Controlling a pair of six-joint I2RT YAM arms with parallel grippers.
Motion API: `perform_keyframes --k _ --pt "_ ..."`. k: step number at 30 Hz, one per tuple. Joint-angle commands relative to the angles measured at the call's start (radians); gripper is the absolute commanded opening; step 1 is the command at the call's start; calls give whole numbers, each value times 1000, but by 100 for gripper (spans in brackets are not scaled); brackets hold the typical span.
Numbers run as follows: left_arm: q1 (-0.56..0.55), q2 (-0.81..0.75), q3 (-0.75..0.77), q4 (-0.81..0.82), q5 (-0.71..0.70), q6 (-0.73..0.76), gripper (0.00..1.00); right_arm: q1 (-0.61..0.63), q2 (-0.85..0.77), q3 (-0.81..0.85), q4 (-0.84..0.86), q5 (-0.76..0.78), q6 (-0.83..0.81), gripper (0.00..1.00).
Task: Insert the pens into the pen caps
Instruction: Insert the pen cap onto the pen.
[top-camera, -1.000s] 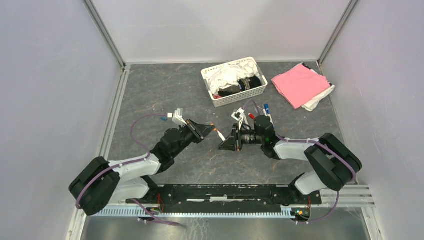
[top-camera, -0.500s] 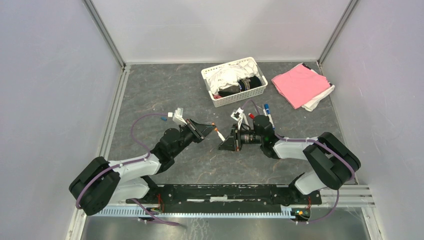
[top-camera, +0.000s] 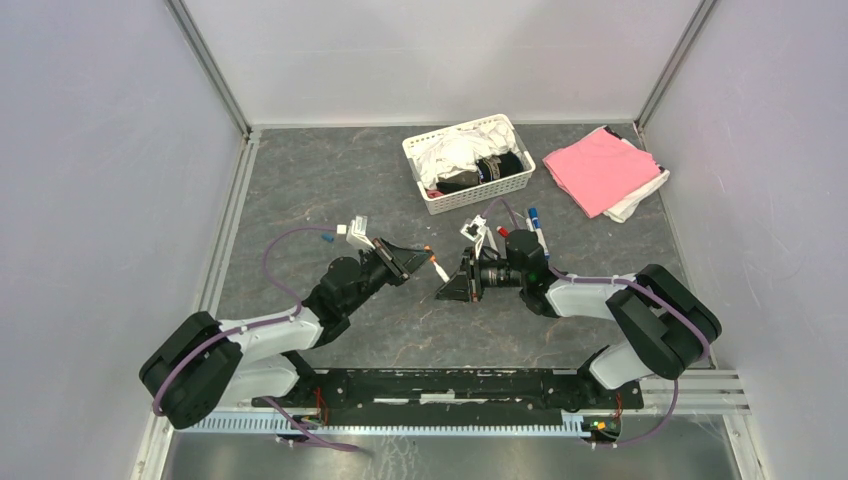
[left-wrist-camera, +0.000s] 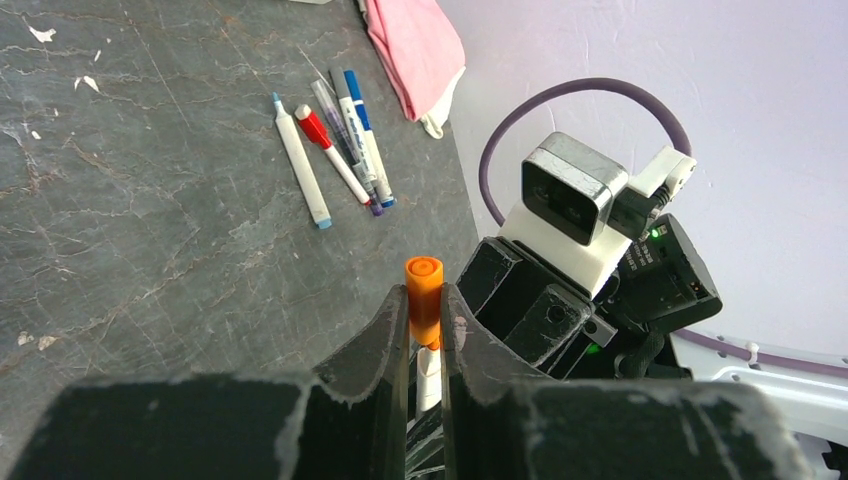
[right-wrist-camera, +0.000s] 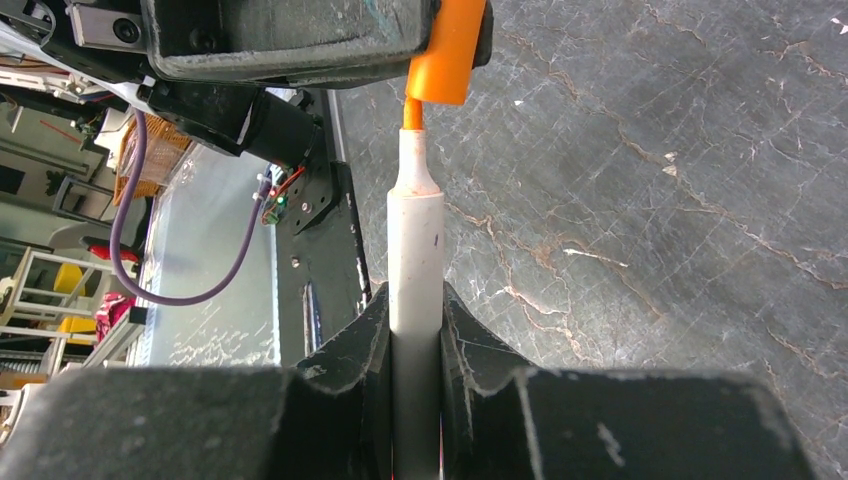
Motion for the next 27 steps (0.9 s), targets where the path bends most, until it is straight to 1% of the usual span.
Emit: perform_keyframes --k 1,13,15,19,24,27 --pt "-15 -5 -4 47 12 28 2 4 -5 35 6 19 -20 0" --pt "-24 -25 -9 44 12 39 2 4 -3 42 -21 35 -33 0" --pt "-32 -26 -4 20 32 57 2 -1 -4 43 -16 30 -29 0" --pt "-74 -25 13 -45 20 103 2 -7 -15 33 17 26 -5 0" --pt "-139 -8 45 -110 -47 147 2 -14 -21 25 60 11 23 0" --pt "-168 0 55 -108 -59 171 2 -22 -16 12 107 -6 59 0"
